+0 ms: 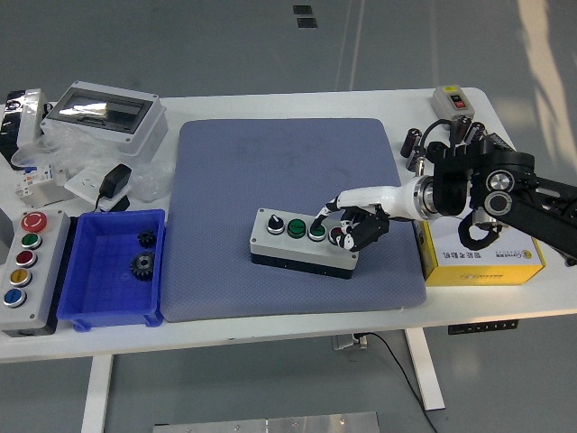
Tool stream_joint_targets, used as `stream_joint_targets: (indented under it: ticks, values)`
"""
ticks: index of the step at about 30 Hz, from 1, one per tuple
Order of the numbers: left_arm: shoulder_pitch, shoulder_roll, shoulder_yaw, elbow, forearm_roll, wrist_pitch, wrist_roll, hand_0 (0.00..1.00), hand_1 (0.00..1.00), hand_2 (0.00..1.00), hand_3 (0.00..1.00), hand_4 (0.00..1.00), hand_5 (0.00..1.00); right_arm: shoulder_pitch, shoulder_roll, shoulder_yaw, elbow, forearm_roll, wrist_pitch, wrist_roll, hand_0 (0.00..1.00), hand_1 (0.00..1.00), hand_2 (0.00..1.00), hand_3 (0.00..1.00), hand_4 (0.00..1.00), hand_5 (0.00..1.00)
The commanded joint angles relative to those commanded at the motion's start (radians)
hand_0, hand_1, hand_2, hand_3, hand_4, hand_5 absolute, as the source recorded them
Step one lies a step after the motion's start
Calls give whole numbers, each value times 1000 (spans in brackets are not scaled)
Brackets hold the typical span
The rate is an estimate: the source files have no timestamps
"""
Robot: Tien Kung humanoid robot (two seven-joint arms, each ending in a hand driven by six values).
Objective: Pick up the button,place it on the desk,press the button,press the button
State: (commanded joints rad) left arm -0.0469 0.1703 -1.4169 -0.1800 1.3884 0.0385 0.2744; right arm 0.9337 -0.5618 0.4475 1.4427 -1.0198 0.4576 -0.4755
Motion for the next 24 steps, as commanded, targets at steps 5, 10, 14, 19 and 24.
stream_joint_targets:
  ticks: [5, 10, 14, 19, 24]
  values:
    - [1, 0, 2, 0, -3, 0, 0, 624, 512, 528, 582, 595, 217, -7, 2, -20, -21, -10, -5, 2, 2, 98, 208, 829, 239, 54]
    - [2, -1, 4, 0, -5, 0, 0, 624, 512, 528, 582, 595, 217, -11, 2, -26, -21, -16, -14, 10, 2, 98, 208, 829, 239, 54]
    - [1, -1, 7, 0, -8, 0, -2, 624, 512, 528, 582, 596, 216, -23, -9, 25, 2, 13, -7, 34, 2, 96, 207, 825, 244, 55]
    - [4, -2, 7, 0, -8, 0, -3, 623, 512, 526, 583, 596, 211, -75, -44, 140, 54, 57, 35, 56, 2, 95, 206, 820, 246, 57]
    - [7, -5, 5, 0, -5, -1, -6, 623, 512, 525, 582, 596, 212, -205, -42, 320, 75, -44, -3, 85, 2, 90, 204, 816, 260, 60]
